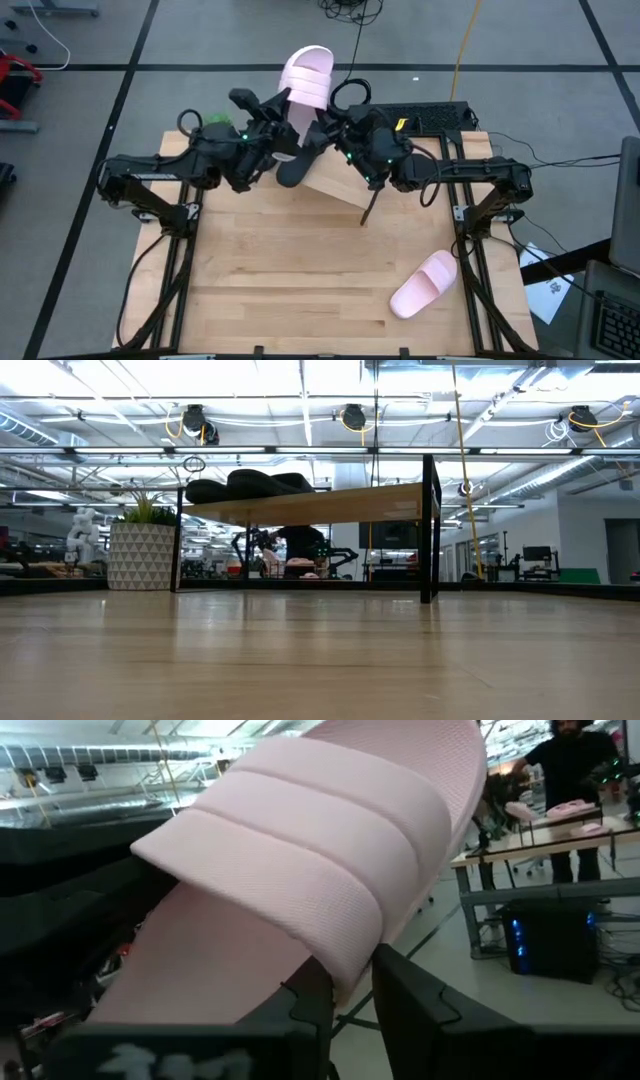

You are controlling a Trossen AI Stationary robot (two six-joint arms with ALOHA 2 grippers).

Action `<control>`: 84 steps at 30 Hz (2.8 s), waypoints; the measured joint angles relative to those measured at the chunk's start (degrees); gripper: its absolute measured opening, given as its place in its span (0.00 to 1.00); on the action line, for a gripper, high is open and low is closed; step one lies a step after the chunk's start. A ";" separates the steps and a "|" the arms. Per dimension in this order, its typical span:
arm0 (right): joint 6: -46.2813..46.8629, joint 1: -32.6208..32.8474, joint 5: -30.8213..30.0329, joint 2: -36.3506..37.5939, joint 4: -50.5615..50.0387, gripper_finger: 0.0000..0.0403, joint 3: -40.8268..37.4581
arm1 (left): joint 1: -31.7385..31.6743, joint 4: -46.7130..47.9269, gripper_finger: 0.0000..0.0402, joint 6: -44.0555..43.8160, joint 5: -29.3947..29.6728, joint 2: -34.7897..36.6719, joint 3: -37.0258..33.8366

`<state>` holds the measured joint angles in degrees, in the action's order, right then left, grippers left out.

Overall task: Pick and place slides into the shelf
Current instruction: Put the left pink slipper on the shelf

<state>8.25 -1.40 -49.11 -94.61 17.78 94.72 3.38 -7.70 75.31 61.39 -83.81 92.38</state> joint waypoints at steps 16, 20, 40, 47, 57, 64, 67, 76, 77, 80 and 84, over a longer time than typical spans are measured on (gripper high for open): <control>1.60 2.18 15.04 0.13 -5.51 0.15 0.00 | -3.54 5.81 0.00 -2.01 0.57 2.75 -0.17; 1.57 3.04 19.91 0.51 -5.58 0.15 0.02 | -4.09 5.81 0.00 -2.39 0.03 3.40 -0.15; -17.25 9.73 17.54 5.46 3.14 0.15 0.02 | -2.94 19.99 0.00 -30.08 -3.60 7.01 -0.02; -30.67 10.54 6.31 10.22 4.87 0.15 0.02 | -0.42 22.88 0.00 -50.89 -5.99 5.25 -0.02; -47.76 10.52 -8.07 17.51 1.77 0.15 0.02 | -0.97 13.12 0.00 -70.34 -1.55 -9.06 -0.07; -49.73 10.50 -11.09 22.39 -8.55 0.15 0.02 | -1.86 5.68 0.00 -75.90 2.87 -16.80 -0.07; -49.41 10.50 -11.12 24.20 -11.33 0.15 0.02 | -1.91 7.29 0.00 -80.10 3.09 -18.14 -0.07; -49.24 10.50 -11.12 26.05 -15.51 0.15 0.02 | -1.43 9.28 0.00 -81.41 6.04 -24.10 -0.02; -49.25 10.50 -11.10 25.99 -15.98 0.15 0.01 | -1.44 9.25 0.00 -80.84 6.76 -24.59 -0.02; -49.26 10.33 -11.09 25.90 -15.93 0.15 -1.11 | -1.65 8.90 0.00 -80.81 7.23 -25.76 -0.02; -47.93 8.90 -10.87 25.90 -15.91 0.15 -3.29 | -2.11 11.63 0.00 -81.98 7.19 -25.70 -0.02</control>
<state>-39.69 7.50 -59.97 -68.71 1.87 91.43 1.26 3.93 -6.67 68.58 -109.51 92.36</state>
